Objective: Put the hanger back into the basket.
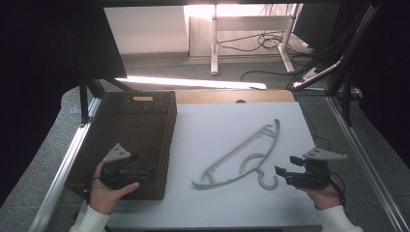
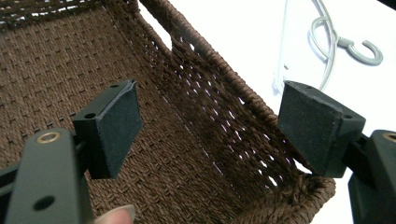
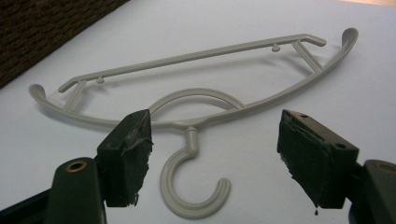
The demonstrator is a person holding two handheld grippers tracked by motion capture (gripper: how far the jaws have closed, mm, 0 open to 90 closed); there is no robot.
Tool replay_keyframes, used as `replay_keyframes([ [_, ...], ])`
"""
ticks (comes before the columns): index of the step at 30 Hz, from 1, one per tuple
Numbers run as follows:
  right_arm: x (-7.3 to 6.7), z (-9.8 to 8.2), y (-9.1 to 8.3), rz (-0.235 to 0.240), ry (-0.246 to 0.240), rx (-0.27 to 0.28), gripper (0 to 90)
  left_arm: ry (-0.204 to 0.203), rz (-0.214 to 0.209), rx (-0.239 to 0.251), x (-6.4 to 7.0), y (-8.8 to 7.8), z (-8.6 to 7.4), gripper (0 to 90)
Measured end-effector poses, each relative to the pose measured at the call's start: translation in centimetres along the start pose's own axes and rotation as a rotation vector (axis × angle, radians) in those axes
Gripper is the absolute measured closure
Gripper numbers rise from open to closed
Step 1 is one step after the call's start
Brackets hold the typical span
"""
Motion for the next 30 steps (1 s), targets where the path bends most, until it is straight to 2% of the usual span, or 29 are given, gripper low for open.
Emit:
replay_keyframes([
  [14, 0.3, -0.6, 0.3, -0.032, -0.004, -0.032, 26.0, 0.011, -0.017, 0.006, 0.3, -0.3, 0.1, 22.1],
  [30, 0.6, -0.8, 0.3, -0.045, -0.005, -0.041, 25.4, 0.029, -0.029, 0.011, 1.1, -0.6, 0.6, 24.1],
])
Point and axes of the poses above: each handheld gripper's, and its own axes: y roughly forward along the jaws, z roughly out of its top, x roughly to its right, the point moved 6 cm from there along y, roughly forward along the jaws, and after that the axes turned 11 degrees about -x, right-handed, at the moved point
